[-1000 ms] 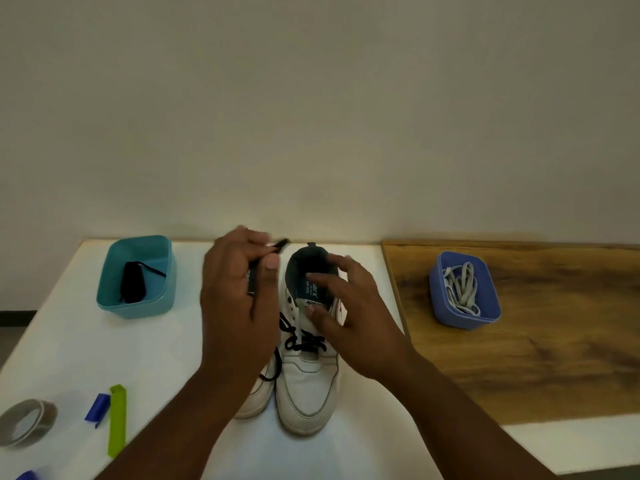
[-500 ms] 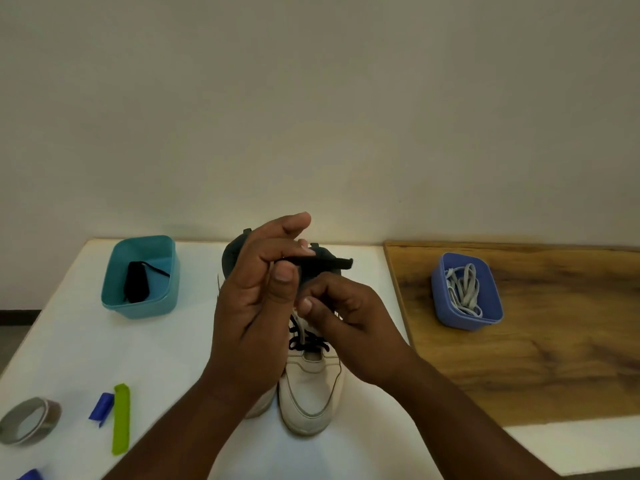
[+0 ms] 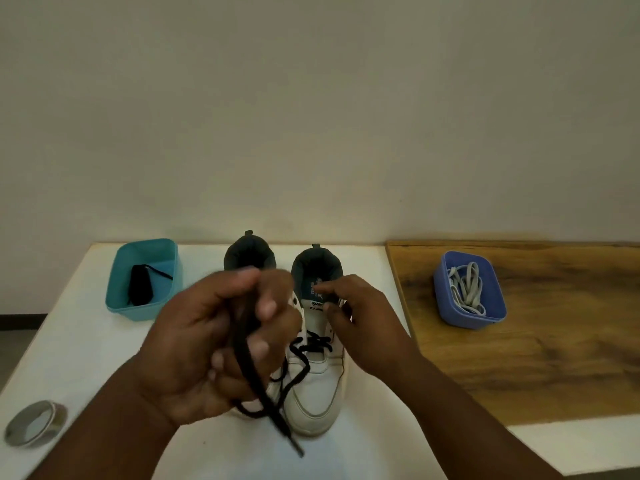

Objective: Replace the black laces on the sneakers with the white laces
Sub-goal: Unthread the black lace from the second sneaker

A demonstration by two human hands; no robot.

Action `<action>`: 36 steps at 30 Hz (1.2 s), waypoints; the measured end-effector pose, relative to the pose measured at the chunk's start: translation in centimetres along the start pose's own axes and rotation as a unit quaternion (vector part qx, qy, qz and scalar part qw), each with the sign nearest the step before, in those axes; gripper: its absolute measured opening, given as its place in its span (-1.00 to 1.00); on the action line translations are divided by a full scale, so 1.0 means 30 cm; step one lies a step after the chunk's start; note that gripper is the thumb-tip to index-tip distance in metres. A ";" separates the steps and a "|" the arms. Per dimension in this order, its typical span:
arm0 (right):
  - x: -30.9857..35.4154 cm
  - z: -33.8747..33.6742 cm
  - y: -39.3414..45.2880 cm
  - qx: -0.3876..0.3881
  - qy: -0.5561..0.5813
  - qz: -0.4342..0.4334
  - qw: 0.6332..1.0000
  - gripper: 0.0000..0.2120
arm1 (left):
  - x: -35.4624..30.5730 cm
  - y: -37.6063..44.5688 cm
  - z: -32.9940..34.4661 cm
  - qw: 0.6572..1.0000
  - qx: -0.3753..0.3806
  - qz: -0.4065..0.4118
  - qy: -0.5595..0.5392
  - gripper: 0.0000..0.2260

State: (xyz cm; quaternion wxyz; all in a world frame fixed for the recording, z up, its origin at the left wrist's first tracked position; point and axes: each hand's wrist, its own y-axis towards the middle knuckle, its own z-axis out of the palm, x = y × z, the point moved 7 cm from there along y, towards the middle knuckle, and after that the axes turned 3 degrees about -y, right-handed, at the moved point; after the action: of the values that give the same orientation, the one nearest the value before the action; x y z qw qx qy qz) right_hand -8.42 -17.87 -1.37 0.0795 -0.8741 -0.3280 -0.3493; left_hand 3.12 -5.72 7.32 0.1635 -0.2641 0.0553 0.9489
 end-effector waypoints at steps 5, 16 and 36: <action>0.029 0.031 -0.009 0.015 -0.053 -0.017 0.998 -0.74 | 0.065 -0.028 -0.216 0.736 -0.256 -0.174 0.602 -0.72; 0.058 0.060 -0.034 0.094 -0.199 -0.053 0.974 -0.80 | 0.006 0.037 -0.209 0.430 -0.366 -0.038 0.824 -0.59; 0.056 0.065 -0.025 0.038 -0.194 -0.044 0.979 -0.72 | 0.023 0.066 -0.312 0.417 -0.381 -0.031 0.825 -0.75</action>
State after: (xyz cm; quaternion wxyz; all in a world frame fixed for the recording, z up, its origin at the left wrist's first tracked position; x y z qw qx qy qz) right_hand -6.89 -15.68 -1.78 0.0316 -0.9063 -0.3885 -0.1633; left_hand 6.41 -9.18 -1.00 -0.0482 -0.9566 -0.2116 0.1943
